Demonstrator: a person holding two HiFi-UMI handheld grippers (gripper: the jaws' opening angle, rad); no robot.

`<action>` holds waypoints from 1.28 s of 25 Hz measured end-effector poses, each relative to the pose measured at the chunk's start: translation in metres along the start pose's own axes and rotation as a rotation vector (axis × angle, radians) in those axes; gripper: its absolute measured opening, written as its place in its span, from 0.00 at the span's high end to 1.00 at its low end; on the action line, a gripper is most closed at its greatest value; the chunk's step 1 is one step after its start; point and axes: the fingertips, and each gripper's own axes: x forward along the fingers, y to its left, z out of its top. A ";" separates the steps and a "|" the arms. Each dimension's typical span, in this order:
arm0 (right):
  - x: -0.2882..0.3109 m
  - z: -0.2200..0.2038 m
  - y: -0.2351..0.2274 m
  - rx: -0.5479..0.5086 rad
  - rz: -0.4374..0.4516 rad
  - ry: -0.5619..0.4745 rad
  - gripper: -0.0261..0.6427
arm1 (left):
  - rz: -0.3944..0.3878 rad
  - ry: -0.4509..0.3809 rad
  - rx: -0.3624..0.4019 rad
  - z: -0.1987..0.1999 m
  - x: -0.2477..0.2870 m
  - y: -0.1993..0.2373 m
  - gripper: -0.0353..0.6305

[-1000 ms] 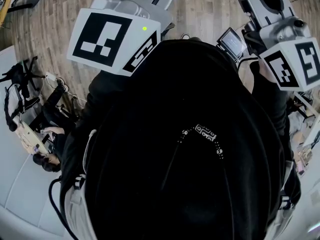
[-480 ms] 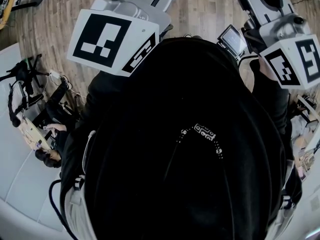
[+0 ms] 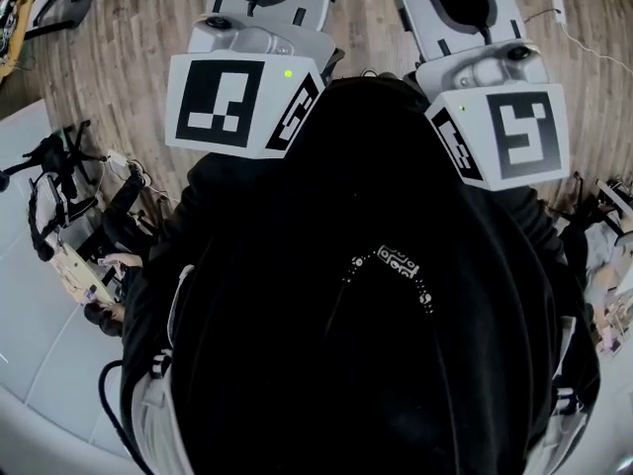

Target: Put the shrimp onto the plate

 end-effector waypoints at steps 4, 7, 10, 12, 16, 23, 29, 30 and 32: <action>-0.002 -0.003 0.008 -0.029 -0.005 -0.026 0.86 | 0.027 0.037 0.034 -0.010 0.001 -0.013 0.94; -0.009 -0.010 0.001 -0.021 0.003 -0.027 0.86 | 0.045 0.067 0.038 -0.019 0.005 -0.020 0.94; -0.014 -0.016 -0.004 0.024 0.021 -0.023 0.86 | 0.052 0.096 0.048 -0.025 0.010 -0.025 0.94; -0.017 -0.016 -0.007 0.044 0.029 -0.025 0.86 | 0.049 0.103 0.062 -0.025 0.012 -0.029 0.94; -0.017 -0.014 -0.010 0.030 0.031 -0.033 0.86 | 0.068 0.109 0.060 -0.025 0.012 -0.023 0.94; -0.017 -0.031 -0.034 0.062 -0.001 0.020 0.86 | 0.056 0.120 0.012 -0.039 0.021 -0.013 0.94; -0.005 -0.028 -0.053 0.038 -0.045 0.021 0.86 | -0.021 0.074 -0.017 -0.037 0.047 -0.012 0.94; -0.003 -0.028 -0.056 0.024 -0.056 0.025 0.86 | -0.034 0.069 -0.020 -0.036 0.052 -0.012 0.94; 0.007 -0.027 -0.059 -0.014 -0.070 0.034 0.86 | -0.055 0.058 -0.025 -0.034 0.060 -0.007 0.94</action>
